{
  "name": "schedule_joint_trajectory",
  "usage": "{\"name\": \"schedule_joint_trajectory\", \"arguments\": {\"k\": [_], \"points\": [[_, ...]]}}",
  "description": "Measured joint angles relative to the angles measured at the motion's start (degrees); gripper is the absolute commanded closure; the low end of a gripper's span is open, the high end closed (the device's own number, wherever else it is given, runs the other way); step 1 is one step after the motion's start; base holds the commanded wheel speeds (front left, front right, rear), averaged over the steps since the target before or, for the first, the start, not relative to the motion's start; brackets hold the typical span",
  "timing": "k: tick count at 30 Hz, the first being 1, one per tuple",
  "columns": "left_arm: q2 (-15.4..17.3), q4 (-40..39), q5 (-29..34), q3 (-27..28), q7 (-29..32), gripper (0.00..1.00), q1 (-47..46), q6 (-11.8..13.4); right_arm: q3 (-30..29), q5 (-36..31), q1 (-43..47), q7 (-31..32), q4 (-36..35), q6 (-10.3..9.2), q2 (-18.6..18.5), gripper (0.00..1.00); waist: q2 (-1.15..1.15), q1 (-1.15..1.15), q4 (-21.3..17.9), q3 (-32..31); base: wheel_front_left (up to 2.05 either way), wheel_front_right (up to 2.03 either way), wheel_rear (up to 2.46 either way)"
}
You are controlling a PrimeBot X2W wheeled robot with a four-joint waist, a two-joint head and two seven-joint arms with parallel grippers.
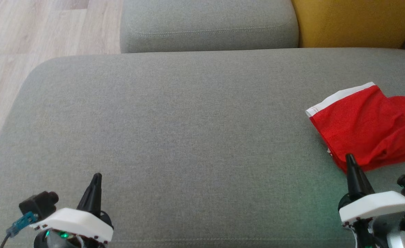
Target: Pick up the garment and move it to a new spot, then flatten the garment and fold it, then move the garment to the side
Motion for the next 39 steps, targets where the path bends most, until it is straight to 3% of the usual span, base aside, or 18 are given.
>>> {"name": "schedule_joint_trajectory", "arguments": {"k": [39], "points": [[-4.6,2.4,-22.4,8.2,5.8,1.0,-2.4,-5.0,-1.7,26.3,-2.3,0.9,3.5,0.0,0.0,1.0,0.0,0.0,-0.9,0.7,0.0,0.0,0.0]]}}
